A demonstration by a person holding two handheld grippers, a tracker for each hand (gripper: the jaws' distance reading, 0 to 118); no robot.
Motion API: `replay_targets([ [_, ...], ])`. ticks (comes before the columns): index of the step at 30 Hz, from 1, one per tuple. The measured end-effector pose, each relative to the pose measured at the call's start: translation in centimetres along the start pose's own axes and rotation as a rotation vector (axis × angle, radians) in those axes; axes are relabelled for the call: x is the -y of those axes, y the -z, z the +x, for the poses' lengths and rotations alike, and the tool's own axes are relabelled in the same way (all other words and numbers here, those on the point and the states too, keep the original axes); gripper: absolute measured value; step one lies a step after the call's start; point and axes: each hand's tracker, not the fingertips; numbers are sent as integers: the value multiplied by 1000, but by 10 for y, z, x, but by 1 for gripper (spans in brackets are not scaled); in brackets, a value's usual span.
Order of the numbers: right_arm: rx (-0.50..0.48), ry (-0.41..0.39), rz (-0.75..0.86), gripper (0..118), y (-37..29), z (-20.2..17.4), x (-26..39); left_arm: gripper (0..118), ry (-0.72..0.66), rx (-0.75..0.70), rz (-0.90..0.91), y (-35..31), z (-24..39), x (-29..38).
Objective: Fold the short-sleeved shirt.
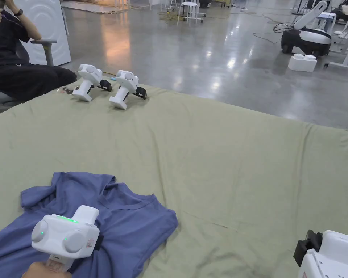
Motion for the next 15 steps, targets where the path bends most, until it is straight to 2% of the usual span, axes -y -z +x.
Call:
replay_targets([
  [2, 1, -2, -2, 16, -1, 1, 2, 6, -5, 7, 14, 3, -7, 0],
  [9, 13, 8, 11, 16, -9, 11, -1, 5, -159, 55, 196, -49, -24, -9],
  [10, 14, 12, 13, 16, -9, 13, -3, 5, -173, 104, 239, -57, -25, -11],
  [13, 20, 23, 27, 16, -12, 17, -7, 5, -126, 60, 305, -84, -21, -29],
  [15, 25, 33, 44, 16, -16, 20, -9, 5, -146, 95, 326, -101, -20, -45],
])
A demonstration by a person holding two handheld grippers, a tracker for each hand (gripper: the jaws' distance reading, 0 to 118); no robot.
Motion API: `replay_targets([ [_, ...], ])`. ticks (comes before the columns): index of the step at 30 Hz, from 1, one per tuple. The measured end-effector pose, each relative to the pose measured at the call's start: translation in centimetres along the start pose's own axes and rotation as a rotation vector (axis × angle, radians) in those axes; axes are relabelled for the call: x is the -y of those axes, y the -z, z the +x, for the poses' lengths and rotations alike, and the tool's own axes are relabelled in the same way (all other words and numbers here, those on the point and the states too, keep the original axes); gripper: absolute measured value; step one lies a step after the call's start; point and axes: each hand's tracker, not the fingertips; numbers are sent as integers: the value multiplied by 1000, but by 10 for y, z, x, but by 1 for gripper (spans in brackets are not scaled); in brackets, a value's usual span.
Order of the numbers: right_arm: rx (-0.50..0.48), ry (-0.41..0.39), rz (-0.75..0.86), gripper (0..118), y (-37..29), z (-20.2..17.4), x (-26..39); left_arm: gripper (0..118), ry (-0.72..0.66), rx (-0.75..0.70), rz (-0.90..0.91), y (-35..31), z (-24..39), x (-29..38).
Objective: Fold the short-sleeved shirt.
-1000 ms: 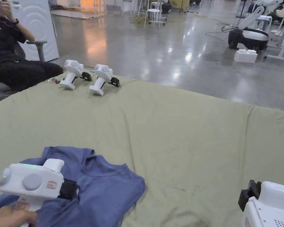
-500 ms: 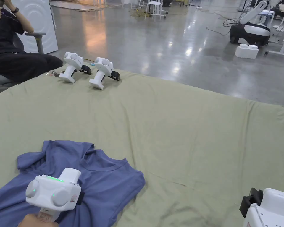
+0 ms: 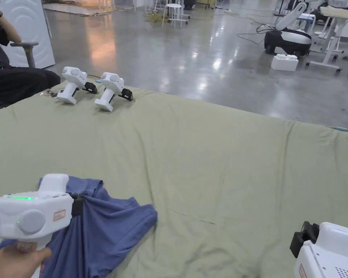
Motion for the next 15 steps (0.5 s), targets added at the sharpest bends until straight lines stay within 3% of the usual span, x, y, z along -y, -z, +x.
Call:
replay_targets([
  [3, -2, 14, 22, 16, -4, 6, -5, 5, -12, 54, 102, -23, 14, -28],
  [9, 15, 32, 71, 16, -17, 18, -17, 5, 90, 160, 252, -76, 90, -79],
  [15, 18, 47, 113, 16, -30, 31, -28, 5, 164, 322, 308, -97, 172, -111],
])
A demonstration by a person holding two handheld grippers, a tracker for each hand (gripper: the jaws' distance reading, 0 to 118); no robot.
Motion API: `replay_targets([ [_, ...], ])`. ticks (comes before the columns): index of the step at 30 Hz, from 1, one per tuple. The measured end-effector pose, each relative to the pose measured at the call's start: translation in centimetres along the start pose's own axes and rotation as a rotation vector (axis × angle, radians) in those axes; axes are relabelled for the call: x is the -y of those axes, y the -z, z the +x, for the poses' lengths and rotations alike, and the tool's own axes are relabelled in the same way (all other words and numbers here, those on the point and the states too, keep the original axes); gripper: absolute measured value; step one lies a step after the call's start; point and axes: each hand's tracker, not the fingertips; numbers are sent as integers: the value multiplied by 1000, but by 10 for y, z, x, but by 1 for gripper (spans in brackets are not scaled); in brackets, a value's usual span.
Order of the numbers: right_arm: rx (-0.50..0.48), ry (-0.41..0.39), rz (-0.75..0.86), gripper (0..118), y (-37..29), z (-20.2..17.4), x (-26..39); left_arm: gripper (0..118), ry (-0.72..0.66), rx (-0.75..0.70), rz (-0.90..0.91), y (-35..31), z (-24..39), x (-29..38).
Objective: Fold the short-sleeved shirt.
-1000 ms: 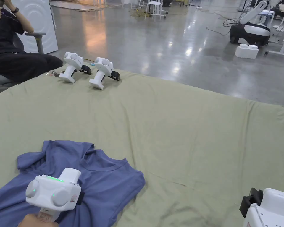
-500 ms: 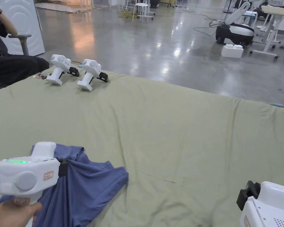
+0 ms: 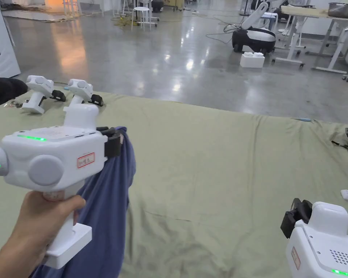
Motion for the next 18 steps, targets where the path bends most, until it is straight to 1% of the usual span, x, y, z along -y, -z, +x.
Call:
replay_targets([
  [4, 9, 13, 18, 16, -10, 11, -3, 5, 51, 113, -2, 26, 56, -4],
  [8, 32, 10, 33, 16, -20, 25, -4, 5, 72, 251, -29, 51, 112, 7],
  [10, 45, 9, 32, 16, -24, 33, -2, 5, 88, 296, -47, 64, 137, 17],
  [15, 89, 18, 16, 16, -30, 55, 5, 5, 71, 405, -200, 95, 186, 67],
  [18, 107, 8, -3, 16, -32, 64, 12, 5, 105, 434, -293, 104, 208, 108],
])
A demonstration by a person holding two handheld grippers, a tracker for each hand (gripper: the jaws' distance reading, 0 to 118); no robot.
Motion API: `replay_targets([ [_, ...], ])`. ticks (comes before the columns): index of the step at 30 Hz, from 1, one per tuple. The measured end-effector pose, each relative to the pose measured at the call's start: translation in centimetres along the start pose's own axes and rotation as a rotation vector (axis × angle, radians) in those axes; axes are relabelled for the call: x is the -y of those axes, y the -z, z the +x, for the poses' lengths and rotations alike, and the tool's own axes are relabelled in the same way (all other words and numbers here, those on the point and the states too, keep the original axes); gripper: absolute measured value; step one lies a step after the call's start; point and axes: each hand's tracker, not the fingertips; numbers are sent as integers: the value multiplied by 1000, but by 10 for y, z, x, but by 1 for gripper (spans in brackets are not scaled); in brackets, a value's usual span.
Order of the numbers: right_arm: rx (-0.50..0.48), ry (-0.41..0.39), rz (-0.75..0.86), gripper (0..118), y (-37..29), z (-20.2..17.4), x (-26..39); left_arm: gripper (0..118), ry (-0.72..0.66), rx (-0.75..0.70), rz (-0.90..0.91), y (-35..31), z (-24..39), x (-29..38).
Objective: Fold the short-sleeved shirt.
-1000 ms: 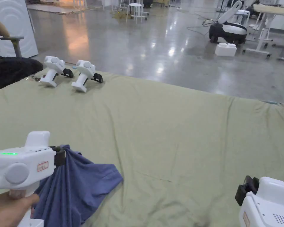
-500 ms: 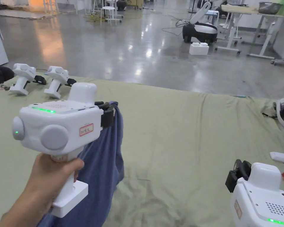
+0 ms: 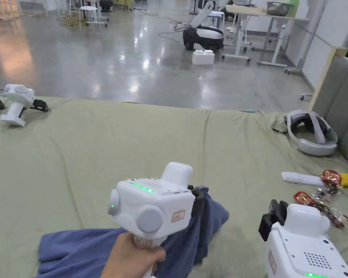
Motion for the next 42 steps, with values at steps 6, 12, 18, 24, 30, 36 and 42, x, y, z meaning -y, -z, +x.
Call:
replay_targets([
  [6, 11, -11, -45, 16, 3, 8, 12, 35, 19, 13, -73, 23, 17, 43],
  [12, -7, -19, -53, 16, 3, 4, 4, 75, -5, -38, 21, -9, 4, 40],
  [18, -49, -22, 5, 16, 4, -15, -23, 74, 3, -274, 250, -69, -21, 15],
  [24, -84, -39, 72, 16, 6, -49, -40, 59, -8, -503, 412, -116, -47, 12],
  [30, -120, -52, 141, 16, 1, -76, -46, 10, -63, -580, 419, -136, -77, 23],
  [36, -152, -43, 129, 16, 4, -87, -46, 2, -93, -618, 355, -143, -102, 36],
  [42, -144, -66, 69, 16, 12, -87, -34, 2, -242, -657, 99, -144, -179, 72],
])
